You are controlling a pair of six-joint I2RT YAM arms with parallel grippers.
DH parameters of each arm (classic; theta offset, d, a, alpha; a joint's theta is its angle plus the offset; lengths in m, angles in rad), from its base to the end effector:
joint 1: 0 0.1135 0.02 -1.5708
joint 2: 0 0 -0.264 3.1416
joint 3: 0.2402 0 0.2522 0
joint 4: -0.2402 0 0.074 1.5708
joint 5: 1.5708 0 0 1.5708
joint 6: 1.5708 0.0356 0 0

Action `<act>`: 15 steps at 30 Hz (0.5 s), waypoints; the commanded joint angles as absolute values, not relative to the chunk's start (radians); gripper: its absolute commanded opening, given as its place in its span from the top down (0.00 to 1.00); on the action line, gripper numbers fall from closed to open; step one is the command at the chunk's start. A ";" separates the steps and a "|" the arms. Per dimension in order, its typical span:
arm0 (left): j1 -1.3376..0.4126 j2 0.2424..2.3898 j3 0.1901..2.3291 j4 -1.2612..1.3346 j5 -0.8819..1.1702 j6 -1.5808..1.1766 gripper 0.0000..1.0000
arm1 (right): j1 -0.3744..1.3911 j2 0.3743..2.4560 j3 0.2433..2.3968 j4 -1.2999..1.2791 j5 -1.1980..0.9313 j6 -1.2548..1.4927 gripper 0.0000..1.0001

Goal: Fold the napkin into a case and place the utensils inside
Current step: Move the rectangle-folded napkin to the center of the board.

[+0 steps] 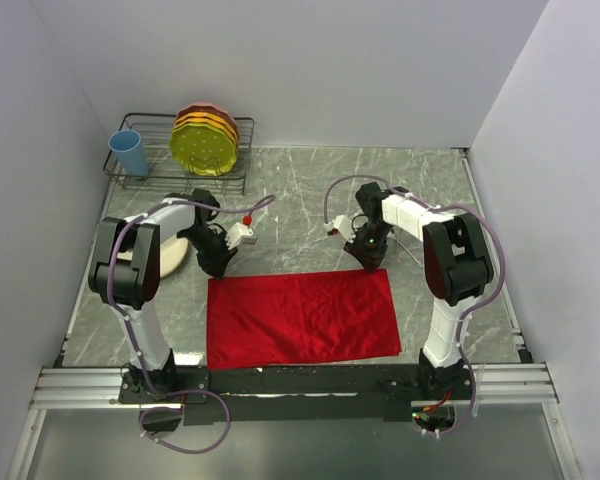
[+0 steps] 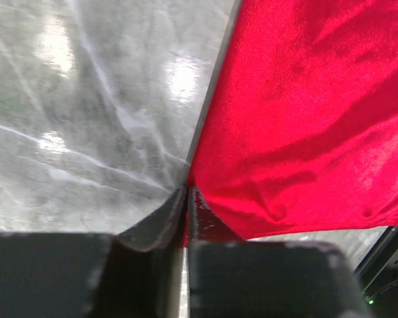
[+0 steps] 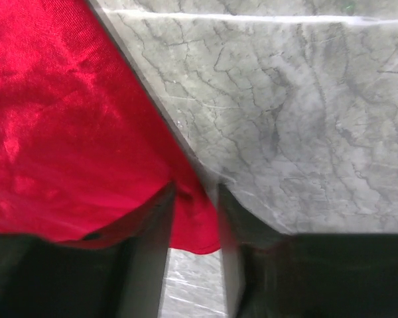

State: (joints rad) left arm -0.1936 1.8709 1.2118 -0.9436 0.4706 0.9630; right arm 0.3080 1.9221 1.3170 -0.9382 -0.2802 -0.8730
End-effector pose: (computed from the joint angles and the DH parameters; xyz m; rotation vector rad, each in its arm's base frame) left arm 0.3159 -0.0784 0.1574 1.5868 2.4514 -0.6664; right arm 0.3300 0.1153 0.1632 -1.6816 2.4984 0.3963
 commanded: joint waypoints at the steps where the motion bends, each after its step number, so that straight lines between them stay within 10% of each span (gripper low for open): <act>1: -0.172 1.919 1.278 -0.957 0.482 0.930 0.99 | 0.314 1.956 1.362 -0.925 -0.278 -0.859 0.83; 3: -0.158 1.953 1.337 -0.957 0.486 0.885 0.99 | 0.313 1.982 1.411 -0.891 -0.249 -0.815 1.00; 15: -0.077 2.164 1.673 -0.891 0.378 0.770 0.97 | 0.291 2.175 1.821 -0.804 -0.121 -0.661 0.92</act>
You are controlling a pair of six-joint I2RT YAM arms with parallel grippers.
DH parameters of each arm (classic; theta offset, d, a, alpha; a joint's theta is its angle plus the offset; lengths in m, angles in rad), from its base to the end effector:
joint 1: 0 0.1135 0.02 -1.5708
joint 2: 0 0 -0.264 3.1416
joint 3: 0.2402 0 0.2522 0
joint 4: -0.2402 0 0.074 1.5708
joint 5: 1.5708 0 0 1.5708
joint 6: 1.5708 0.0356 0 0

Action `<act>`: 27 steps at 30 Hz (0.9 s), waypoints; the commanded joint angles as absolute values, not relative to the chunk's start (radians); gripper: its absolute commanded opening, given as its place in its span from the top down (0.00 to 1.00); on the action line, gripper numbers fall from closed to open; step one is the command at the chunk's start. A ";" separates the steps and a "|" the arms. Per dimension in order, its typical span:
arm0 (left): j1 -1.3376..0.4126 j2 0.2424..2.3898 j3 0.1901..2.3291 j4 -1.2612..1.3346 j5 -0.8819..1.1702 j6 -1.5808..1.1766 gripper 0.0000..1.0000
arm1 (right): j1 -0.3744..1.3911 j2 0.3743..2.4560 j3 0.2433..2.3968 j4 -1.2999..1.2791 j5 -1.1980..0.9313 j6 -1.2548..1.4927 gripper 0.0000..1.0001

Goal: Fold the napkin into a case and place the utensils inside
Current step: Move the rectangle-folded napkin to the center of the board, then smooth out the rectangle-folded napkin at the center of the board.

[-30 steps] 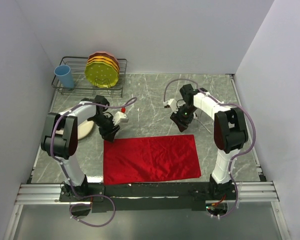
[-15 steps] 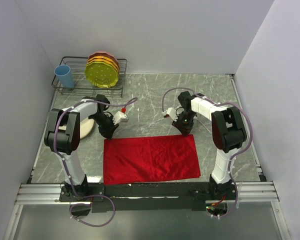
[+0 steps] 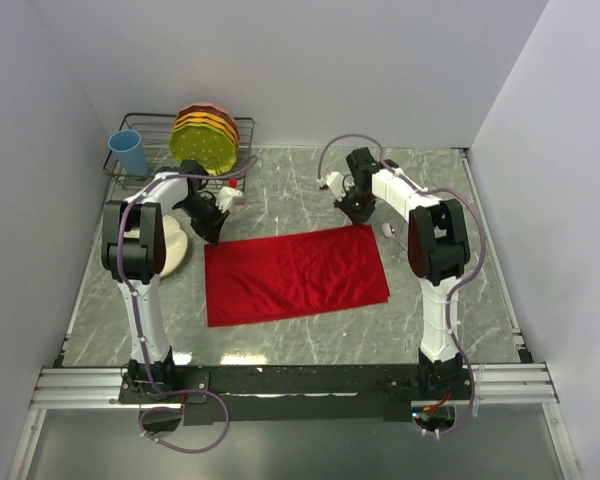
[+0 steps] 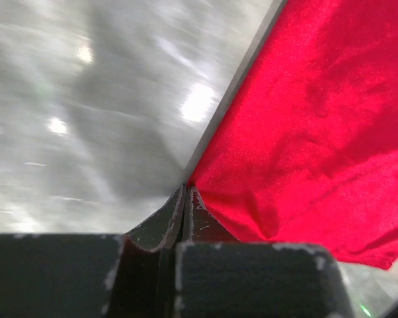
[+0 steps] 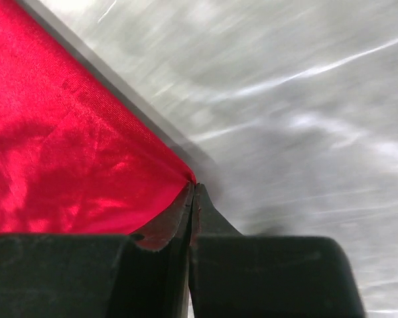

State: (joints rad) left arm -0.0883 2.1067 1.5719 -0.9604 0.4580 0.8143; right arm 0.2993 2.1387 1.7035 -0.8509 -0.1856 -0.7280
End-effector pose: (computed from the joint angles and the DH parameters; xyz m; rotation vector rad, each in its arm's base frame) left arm 0.4012 -0.0513 0.1616 1.2665 2.5555 -0.5832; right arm 0.4185 0.1360 0.1826 -1.4183 2.4375 0.1704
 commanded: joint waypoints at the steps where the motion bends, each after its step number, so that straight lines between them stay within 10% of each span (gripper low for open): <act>1: -0.068 2.178 1.689 -0.875 0.359 0.753 0.92 | 0.291 2.184 1.845 -0.813 -0.118 -0.651 0.86; 2: -0.060 2.178 1.716 -0.864 0.351 0.736 0.85 | 0.290 2.190 1.894 -0.862 -0.130 -0.643 0.64; 5: -0.028 2.117 1.724 -0.871 0.411 0.723 0.64 | 0.282 2.146 1.890 -0.937 -0.197 -0.583 0.50; 15: -0.095 1.629 1.232 -0.855 0.520 0.795 0.56 | 0.261 1.737 1.399 -0.982 -0.220 -0.390 0.52; 27: -0.316 1.305 0.805 -0.672 0.396 0.722 0.53 | 0.179 1.727 1.181 -0.925 -0.199 -0.229 0.55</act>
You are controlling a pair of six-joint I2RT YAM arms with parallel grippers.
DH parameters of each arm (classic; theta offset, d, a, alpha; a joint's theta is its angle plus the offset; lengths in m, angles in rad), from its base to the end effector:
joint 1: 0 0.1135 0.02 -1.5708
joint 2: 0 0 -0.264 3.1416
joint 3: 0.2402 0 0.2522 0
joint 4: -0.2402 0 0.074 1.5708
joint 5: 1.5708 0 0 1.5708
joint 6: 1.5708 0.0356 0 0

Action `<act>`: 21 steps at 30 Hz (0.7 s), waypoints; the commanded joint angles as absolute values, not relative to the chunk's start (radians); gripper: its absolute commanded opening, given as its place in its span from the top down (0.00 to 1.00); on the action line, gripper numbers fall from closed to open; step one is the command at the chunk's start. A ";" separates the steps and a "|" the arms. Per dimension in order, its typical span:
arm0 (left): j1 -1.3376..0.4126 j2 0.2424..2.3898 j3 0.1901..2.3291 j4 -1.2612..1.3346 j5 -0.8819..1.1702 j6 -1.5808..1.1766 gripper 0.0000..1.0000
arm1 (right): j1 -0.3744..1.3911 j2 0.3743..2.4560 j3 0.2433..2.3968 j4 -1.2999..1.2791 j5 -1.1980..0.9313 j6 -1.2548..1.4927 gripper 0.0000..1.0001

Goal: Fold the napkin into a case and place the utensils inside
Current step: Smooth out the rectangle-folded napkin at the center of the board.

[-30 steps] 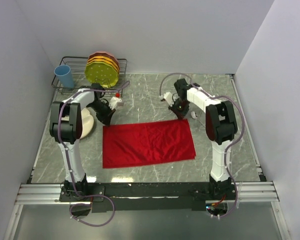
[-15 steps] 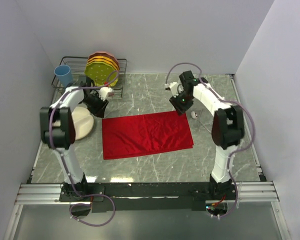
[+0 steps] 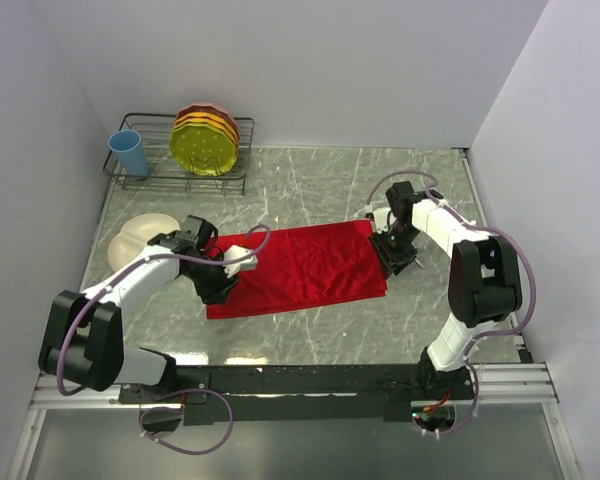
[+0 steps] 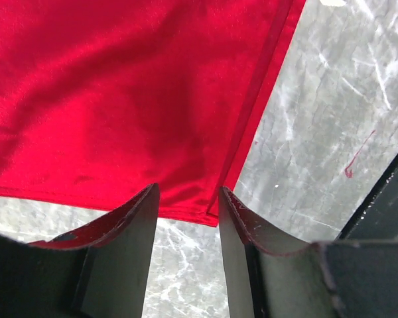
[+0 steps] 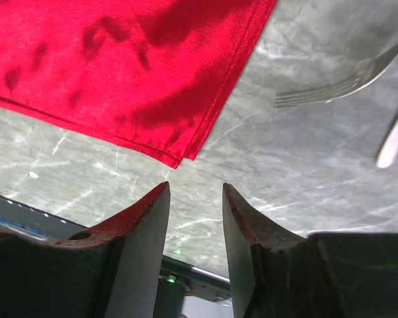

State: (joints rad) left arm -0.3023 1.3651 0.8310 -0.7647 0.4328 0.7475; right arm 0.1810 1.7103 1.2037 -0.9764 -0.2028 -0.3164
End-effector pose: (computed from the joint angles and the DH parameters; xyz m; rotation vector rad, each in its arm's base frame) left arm 0.2209 -0.0845 0.1965 1.4445 2.3300 -0.5048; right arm 0.3032 0.0628 0.2001 -0.7579 2.9296 0.2982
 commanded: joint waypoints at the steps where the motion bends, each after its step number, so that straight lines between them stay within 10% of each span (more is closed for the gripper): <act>1: -0.316 1.305 0.798 -0.667 0.384 0.729 0.54 | 0.179 1.732 1.177 -0.913 -0.196 -0.219 0.55; 21: -0.356 1.295 0.666 -0.680 0.293 0.907 0.58 | 0.164 1.815 1.157 -0.877 -0.190 -0.133 0.52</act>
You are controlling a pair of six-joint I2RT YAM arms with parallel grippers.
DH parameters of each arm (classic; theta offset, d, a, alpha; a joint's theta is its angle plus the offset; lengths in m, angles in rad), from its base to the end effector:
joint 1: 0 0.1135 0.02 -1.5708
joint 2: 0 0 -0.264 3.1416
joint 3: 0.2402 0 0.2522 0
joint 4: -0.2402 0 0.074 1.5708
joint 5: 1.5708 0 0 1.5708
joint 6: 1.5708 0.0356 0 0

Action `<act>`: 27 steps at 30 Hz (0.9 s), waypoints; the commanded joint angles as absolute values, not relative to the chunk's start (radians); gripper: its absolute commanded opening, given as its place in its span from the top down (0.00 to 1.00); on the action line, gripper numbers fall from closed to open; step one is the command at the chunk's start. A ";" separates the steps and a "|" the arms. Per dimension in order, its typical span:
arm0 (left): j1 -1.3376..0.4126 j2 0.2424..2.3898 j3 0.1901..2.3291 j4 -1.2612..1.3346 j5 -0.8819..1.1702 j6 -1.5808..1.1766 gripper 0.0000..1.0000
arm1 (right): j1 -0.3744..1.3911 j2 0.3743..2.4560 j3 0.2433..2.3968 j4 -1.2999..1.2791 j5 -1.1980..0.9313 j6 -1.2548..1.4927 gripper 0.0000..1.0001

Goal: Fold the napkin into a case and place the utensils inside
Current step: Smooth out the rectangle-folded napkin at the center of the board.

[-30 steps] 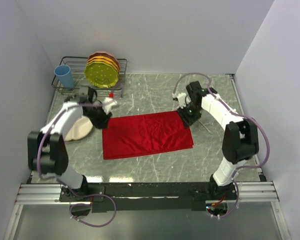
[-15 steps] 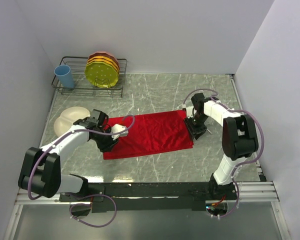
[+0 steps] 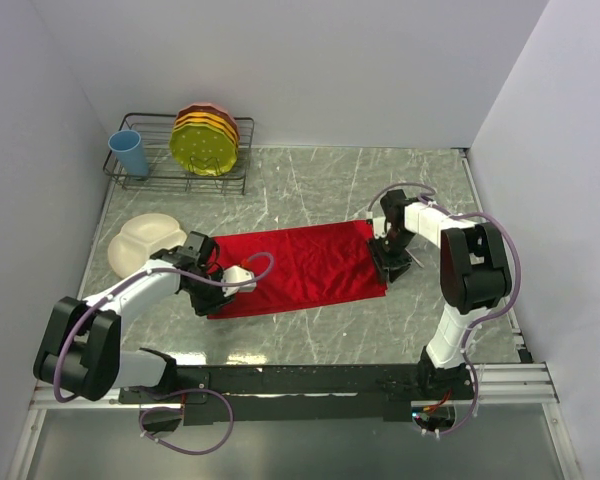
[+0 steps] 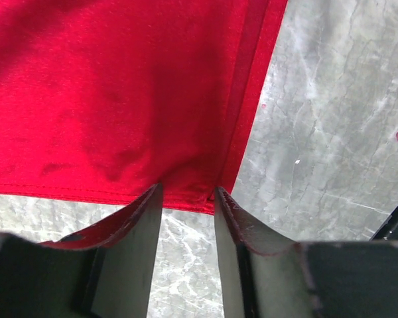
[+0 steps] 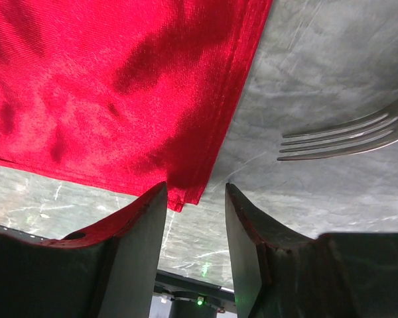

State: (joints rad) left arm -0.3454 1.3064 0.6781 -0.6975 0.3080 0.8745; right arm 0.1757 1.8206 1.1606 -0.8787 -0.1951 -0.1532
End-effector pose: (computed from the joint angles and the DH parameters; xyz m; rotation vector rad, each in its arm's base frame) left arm 0.1945 -0.0815 0.1682 1.6523 2.2707 -0.3303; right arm 0.3129 0.0626 0.1576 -0.5118 3.0544 0.3036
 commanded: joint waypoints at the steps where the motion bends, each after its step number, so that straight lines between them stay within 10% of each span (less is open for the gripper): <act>1: -0.357 1.295 0.664 -0.680 0.295 0.907 0.59 | 0.164 1.812 1.158 -0.880 -0.190 -0.135 0.52; 18: -0.373 1.290 0.640 -0.673 0.285 0.923 0.80 | 0.153 1.844 1.160 -0.870 -0.225 -0.109 0.52; 27: -0.373 1.279 0.644 -0.683 0.288 0.928 0.91 | 0.152 1.835 1.163 -0.899 -0.261 -0.106 0.72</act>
State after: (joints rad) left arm -0.3679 1.3048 0.6544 -0.6701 0.2787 0.9058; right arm 0.1570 1.8381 1.1580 -0.8845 -0.2398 -0.1188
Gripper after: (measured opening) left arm 0.106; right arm 0.336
